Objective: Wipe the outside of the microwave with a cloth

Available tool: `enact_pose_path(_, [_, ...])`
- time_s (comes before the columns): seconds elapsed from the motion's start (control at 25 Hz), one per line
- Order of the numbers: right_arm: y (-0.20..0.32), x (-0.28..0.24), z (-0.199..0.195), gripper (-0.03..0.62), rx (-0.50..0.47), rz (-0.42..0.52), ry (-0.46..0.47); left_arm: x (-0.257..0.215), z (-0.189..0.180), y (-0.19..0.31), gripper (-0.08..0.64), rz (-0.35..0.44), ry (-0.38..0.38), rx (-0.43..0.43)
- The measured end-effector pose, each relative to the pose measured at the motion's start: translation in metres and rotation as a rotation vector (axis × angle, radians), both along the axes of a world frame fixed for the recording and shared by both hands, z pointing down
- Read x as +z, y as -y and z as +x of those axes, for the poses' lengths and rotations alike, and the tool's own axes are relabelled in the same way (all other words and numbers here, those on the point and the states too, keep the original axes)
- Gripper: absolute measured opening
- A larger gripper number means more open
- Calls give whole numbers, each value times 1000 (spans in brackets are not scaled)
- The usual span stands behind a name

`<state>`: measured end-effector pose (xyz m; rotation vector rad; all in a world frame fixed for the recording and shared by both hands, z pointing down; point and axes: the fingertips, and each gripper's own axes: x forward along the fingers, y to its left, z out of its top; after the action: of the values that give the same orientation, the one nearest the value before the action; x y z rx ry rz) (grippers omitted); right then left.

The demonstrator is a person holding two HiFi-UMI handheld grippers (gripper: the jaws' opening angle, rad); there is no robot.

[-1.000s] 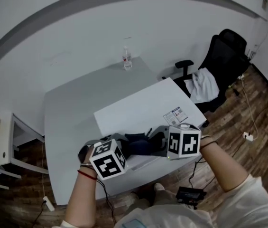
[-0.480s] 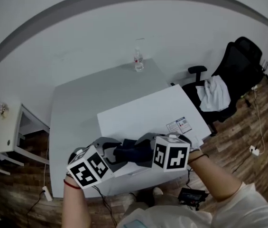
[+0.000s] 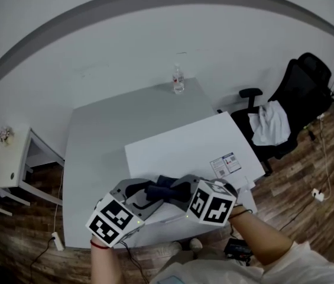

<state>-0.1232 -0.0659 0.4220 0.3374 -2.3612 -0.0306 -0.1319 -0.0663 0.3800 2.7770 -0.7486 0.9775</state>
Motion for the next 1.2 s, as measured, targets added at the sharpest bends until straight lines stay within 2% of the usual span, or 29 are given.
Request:
enact_pose_path(0.12, [27, -15, 31, 84, 211, -58, 109, -18, 3, 12, 213, 31, -151, -116])
enact_pose_path(0.24, [72, -31, 92, 84, 451, -50, 159, -38, 7, 21, 213, 44, -310, -220])
enact_pose_path(0.36, [116, -38, 161, 84, 692, -10, 166, -42, 4, 25, 212, 40, -378, -278])
enact_pose_path(0.44, [136, -36, 201, 84, 817, 4, 143, -41, 5, 29, 206, 17, -402, -302])
enact_pose_path(0.56, [157, -30, 239, 84, 936, 3, 93, -34, 13, 37, 202, -11, -364, -300])
enact_pose_path(0.68, [177, -27, 251, 84, 1003, -1, 63, -26, 26, 50, 181, -32, -298, -298])
enact_pose_path(0.8, [195, -21, 250, 84, 1032, 3, 29, -21, 38, 67, 111, -52, -265, -303])
enact_pose_path(1.0, [212, -9, 262, 84, 1075, 0, -44, -16, 62, 100, 68, -44, -174, -321])
enact_pose_path(1.2, [213, 8, 270, 84, 1126, -20, -75, -12, 96, 116, 39, -49, -153, -292])
